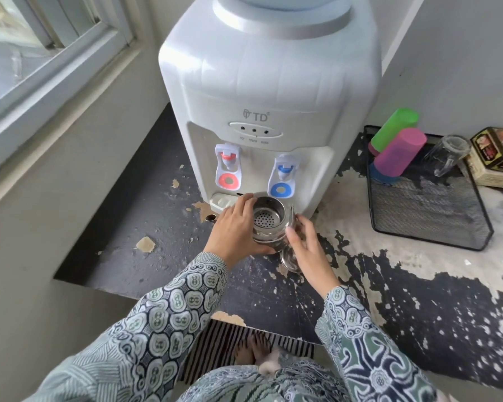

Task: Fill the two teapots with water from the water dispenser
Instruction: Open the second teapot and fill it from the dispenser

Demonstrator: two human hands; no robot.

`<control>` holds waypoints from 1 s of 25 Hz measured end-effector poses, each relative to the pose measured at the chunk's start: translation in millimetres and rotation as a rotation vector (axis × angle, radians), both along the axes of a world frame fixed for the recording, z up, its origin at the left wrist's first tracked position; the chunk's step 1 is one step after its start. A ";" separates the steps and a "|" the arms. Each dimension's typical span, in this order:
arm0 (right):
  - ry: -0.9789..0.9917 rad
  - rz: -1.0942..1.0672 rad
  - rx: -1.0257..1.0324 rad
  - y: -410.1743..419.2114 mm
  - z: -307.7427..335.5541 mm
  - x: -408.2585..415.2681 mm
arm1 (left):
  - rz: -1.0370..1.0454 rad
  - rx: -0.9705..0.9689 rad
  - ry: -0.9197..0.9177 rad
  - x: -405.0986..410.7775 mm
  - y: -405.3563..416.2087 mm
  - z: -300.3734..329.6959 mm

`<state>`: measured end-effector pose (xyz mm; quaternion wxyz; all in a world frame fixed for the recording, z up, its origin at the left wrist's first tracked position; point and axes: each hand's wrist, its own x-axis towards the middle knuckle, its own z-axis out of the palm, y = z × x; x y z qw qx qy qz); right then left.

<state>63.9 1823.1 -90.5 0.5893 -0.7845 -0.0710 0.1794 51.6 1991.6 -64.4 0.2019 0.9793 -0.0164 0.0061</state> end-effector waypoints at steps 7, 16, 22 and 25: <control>-0.104 -0.006 -0.063 4.3 2.2 10.0 | -0.012 -0.031 0.039 21.7 -5.1 13.8; -0.101 -0.032 -0.055 6.3 8.0 24.1 | 0.089 0.212 -0.128 12.9 -13.8 3.2; -0.079 -0.020 -0.043 3.9 7.8 28.7 | 0.149 0.372 -0.103 -3.7 -25.6 -12.3; -0.079 -0.013 -0.094 1.9 11.2 29.1 | 0.106 0.337 -0.061 -2.4 -22.2 -9.1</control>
